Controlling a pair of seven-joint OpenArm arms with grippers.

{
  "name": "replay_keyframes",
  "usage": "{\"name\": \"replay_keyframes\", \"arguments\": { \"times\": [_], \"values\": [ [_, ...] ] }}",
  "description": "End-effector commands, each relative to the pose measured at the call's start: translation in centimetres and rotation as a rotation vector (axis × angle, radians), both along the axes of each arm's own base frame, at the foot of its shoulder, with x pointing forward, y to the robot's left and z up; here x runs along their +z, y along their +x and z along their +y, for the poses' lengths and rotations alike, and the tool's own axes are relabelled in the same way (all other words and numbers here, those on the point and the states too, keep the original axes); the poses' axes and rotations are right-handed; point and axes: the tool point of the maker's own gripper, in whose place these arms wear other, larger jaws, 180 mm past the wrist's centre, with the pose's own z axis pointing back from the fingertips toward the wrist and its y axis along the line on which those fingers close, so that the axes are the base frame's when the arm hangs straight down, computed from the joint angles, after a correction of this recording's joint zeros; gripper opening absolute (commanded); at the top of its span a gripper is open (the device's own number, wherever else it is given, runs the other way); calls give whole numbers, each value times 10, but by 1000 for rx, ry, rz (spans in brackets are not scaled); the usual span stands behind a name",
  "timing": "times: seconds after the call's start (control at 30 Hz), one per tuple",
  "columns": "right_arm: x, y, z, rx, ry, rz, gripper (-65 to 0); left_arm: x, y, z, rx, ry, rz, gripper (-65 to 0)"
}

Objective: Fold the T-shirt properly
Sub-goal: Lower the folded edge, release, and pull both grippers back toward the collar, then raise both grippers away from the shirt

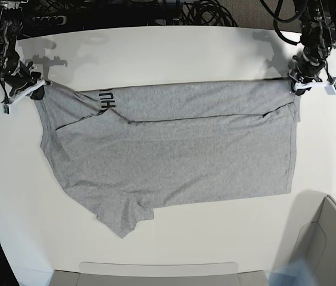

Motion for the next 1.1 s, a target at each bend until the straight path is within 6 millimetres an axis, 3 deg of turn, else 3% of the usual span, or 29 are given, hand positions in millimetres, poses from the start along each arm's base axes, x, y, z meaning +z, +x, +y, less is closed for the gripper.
{"name": "replay_keyframes", "arguments": {
  "times": [0.0,0.07,0.17,0.3,0.47,0.57,0.63,0.8,0.9,1.07],
  "values": [
    [8,1,0,11,-9,-24,-650,-3,-17,5,-1,18,56,-650],
    [3,-16,4,22,-12,4,-650,-3,-29,10,6,27,76,-650],
    [-4,-39,4,24,-16,50,-650,3,-49,33,61,61,92,-650],
    [-4,-53,-8,-28,-22,59,-650,10,-68,53,107,91,109,-650],
    [-6,-71,-17,-58,-32,87,-650,13,-72,58,80,83,143,-650],
    [-9,-73,-14,-65,-21,91,-650,13,-72,58,78,83,145,-650],
    [-9,-72,-11,-71,-11,82,-650,13,-73,58,79,82,148,-617],
    [3,-65,1,-38,-15,48,-650,23,-78,54,51,102,151,-477],
    [10,-60,7,-28,-11,20,-573,39,-70,47,13,125,117,-433],
    [21,-53,13,-6,-21,-13,-452,49,-64,42,-12,138,93,-434]
  ]
}}
